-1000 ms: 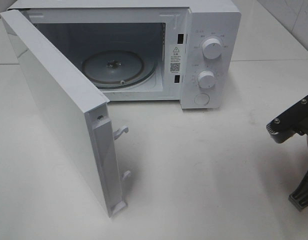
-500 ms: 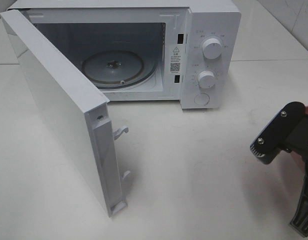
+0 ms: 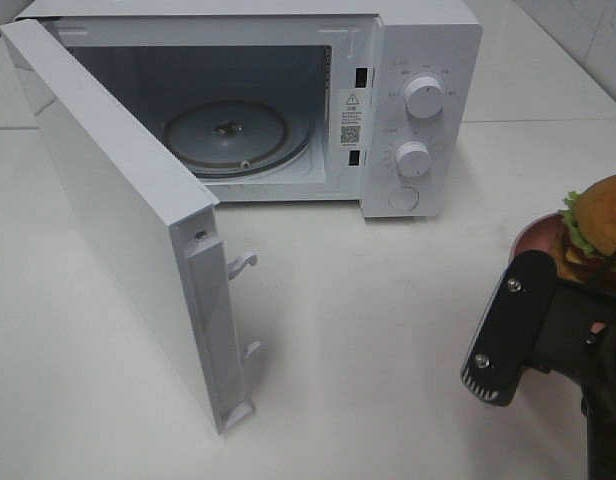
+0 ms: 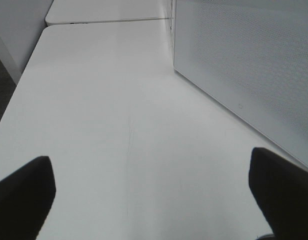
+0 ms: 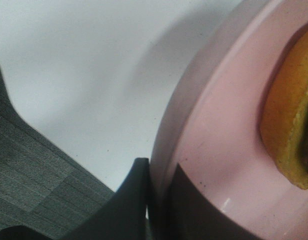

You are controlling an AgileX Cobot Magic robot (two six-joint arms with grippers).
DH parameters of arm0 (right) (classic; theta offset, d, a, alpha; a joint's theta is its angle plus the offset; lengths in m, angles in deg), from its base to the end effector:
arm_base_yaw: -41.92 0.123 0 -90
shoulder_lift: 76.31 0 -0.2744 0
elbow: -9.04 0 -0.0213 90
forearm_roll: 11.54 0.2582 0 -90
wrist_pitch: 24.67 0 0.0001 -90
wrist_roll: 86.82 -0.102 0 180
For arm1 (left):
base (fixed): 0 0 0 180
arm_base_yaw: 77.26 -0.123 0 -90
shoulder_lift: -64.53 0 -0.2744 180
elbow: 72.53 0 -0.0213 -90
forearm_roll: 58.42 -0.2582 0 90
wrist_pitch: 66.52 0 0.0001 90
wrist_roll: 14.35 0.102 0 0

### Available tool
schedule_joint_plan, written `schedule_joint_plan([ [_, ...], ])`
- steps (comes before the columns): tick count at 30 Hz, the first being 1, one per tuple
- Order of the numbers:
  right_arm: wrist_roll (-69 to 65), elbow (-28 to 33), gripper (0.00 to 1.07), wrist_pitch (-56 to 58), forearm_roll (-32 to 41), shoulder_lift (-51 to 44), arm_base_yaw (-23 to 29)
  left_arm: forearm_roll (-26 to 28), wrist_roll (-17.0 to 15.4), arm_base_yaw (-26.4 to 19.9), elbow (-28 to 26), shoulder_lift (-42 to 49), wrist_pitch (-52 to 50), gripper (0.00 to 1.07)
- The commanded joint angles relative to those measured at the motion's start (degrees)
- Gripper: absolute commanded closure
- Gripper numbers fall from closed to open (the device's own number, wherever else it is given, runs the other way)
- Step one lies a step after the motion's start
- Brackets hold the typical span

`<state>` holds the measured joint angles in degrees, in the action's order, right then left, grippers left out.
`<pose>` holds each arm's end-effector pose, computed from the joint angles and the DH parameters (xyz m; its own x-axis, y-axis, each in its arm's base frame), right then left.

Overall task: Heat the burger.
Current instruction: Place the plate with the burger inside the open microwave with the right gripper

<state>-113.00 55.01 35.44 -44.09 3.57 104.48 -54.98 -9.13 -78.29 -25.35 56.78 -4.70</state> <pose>0.1210 0.1298 0.1690 -0.5729 -0.8185 -0.0423 -0.7137 0.5236 -0.4652 0.0182 -0.0051 0.2799 -0.4466 0.0546 -0.8930 0.0574 0.9978 0.0323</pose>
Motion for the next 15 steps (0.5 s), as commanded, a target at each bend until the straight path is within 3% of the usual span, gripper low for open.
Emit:
schedule_joint_plan([
  [1,0.74,0.17,1.07,1.83,-2.98,-0.57,4.47,0.34,0.06,0.34,0.23,1.2,-0.57,0.09],
  [15,1.2,0.17,1.07,0.97,-5.96,-0.57,14.38,0.34,0.06,0.34,0.23,1.2,-0.57,0.09],
])
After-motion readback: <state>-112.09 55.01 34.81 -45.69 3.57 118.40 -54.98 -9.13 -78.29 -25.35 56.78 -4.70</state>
